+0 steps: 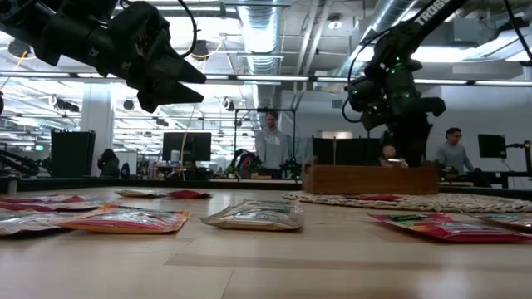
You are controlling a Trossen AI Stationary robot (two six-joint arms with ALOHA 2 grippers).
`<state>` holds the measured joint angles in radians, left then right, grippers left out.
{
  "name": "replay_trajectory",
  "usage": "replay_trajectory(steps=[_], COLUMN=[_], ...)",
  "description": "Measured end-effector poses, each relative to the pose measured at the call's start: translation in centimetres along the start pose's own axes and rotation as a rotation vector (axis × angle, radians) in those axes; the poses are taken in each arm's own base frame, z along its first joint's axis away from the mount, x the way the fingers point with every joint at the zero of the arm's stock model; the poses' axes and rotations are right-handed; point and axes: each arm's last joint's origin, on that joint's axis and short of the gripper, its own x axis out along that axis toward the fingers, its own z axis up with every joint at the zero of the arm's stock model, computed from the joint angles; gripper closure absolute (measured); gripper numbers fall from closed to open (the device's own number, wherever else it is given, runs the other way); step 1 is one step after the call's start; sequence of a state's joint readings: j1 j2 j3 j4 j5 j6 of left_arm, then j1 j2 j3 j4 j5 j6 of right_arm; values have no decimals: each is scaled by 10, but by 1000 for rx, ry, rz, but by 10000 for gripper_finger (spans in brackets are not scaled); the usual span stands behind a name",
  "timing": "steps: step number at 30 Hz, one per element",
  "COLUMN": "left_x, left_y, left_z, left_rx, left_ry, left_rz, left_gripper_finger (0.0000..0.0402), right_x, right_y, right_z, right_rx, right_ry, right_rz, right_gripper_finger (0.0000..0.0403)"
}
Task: Pick & Place Tea
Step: Put the orange tea pack into the right compartment of the brown organizer
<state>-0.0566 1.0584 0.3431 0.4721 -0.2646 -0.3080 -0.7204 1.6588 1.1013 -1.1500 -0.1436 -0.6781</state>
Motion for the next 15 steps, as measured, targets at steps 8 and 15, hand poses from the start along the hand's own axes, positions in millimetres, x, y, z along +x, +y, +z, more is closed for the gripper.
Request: replay_trajectory(steps=[8,15], left_x=[0,0], left_y=[0,0], left_z=[0,-1], left_rx=[-19,-18], left_ry=[3,8], left_rz=[1,3], left_gripper_finger=[145,145], right_x=[0,0], right_y=[6,4], right_z=[8,18], right_rx=[-36,9], right_ry=[14,-42], right_rz=[-54,-144], right_gripper_finger=[326,342])
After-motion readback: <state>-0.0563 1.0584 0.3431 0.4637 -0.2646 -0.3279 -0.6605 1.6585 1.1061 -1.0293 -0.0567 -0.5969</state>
